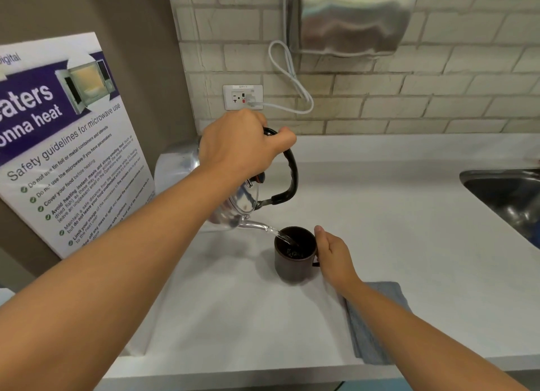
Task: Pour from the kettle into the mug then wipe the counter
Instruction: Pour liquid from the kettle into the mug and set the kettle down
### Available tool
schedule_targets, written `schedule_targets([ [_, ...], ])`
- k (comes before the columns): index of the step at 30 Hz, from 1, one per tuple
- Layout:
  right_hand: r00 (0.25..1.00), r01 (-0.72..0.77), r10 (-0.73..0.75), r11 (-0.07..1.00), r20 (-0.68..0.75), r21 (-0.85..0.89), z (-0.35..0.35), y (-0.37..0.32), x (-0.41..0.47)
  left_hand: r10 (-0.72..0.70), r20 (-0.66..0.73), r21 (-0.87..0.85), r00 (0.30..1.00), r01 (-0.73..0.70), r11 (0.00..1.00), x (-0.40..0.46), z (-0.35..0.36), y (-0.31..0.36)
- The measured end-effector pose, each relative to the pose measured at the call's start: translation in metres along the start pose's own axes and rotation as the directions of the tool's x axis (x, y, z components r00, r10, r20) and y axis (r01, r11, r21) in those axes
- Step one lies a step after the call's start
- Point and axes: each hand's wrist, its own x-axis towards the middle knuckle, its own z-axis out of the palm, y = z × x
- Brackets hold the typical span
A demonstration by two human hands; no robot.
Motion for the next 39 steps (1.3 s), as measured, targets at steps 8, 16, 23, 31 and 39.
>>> schedule_targets([
  [8,1.000,0.003,-0.003,1.000,0.003,0.002,0.000,0.002,0.001,0.061,0.000,0.003,0.998,-0.061,0.998,0.003,0.001,0.006],
  [16,1.000,0.019,-0.019,1.000,-0.001,-0.006,0.001,0.004,0.003,-0.163,0.018,-0.267,0.986,0.162,0.950,-0.004,0.005,-0.016],
  [23,0.999,0.037,-0.037,0.999,0.027,0.002,-0.002,0.005,0.003,-0.289,0.017,-0.454,0.957,0.265,0.851,-0.018,0.010,-0.041],
  [31,0.990,-0.025,0.030,0.999,0.138,-0.039,-0.010,0.005,0.016,-0.499,0.046,-0.658,0.865,0.402,0.637,-0.034,0.023,-0.073],
  [39,0.985,-0.077,0.079,0.997,0.150,-0.020,-0.013,0.010,0.029,-0.694,0.156,-0.798,0.703,0.504,0.331,-0.039,0.029,-0.092],
])
